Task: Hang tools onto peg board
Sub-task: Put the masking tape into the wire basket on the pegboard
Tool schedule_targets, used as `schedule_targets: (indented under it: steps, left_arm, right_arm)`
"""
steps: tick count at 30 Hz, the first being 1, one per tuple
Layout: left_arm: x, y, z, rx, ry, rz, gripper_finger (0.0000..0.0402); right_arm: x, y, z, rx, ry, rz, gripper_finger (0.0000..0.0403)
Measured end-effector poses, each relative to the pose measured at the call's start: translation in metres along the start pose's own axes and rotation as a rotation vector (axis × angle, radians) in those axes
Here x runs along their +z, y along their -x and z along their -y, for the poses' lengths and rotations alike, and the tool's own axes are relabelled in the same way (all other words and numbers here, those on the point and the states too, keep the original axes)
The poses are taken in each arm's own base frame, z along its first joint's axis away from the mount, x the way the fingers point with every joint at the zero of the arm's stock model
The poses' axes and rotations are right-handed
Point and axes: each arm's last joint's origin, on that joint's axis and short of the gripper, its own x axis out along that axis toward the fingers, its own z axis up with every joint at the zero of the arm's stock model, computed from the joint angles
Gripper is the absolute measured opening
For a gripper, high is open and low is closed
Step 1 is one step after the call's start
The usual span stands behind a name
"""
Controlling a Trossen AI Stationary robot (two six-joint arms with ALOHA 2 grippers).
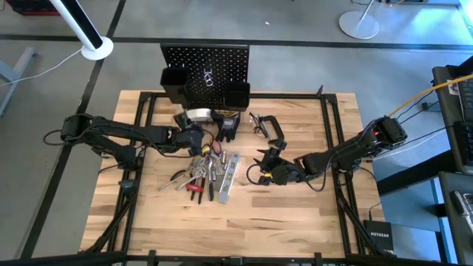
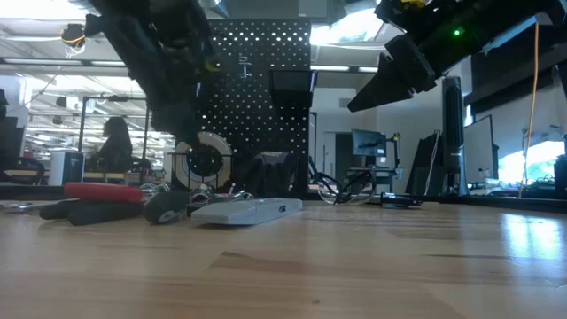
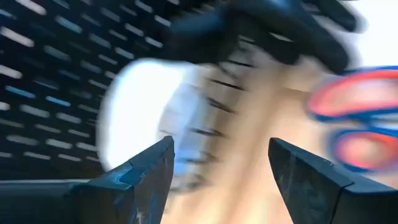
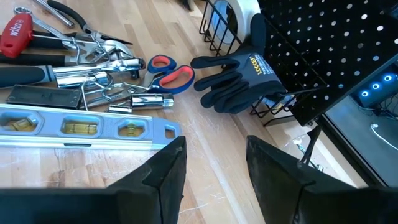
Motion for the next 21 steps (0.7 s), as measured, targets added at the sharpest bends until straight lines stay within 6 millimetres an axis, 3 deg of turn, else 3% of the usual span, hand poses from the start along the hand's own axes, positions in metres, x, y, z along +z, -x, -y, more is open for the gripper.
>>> schedule_targets:
  steps: [6, 11, 15, 21]
  left_arm:
    - [-0.007, 0.001, -0.001, -0.095, 0.082, -0.036, 0.0249]
    - [-0.023, -0.004, -0.013, -0.06, 0.152, -0.039, 0.0249]
    - [-0.037, -0.008, -0.024, -0.041, 0.225, 0.018, 0.0249]
    - [-0.046, -0.015, -0.029, -0.164, 0.249, 0.1, 0.0249]
  right_arm:
    - [0.0, 0.0, 0.0, 0.008, 0.002, -0.001, 0.0168]
    - [0.0, 0.0, 0.0, 0.009, 0.009, -0.002, 0.0168]
    - [0.0, 0.0, 0.0, 0.009, 0.012, -0.004, 0.0168]
    - [0.0, 0.0, 0.0, 0.009, 0.01, 0.0, 0.0168]
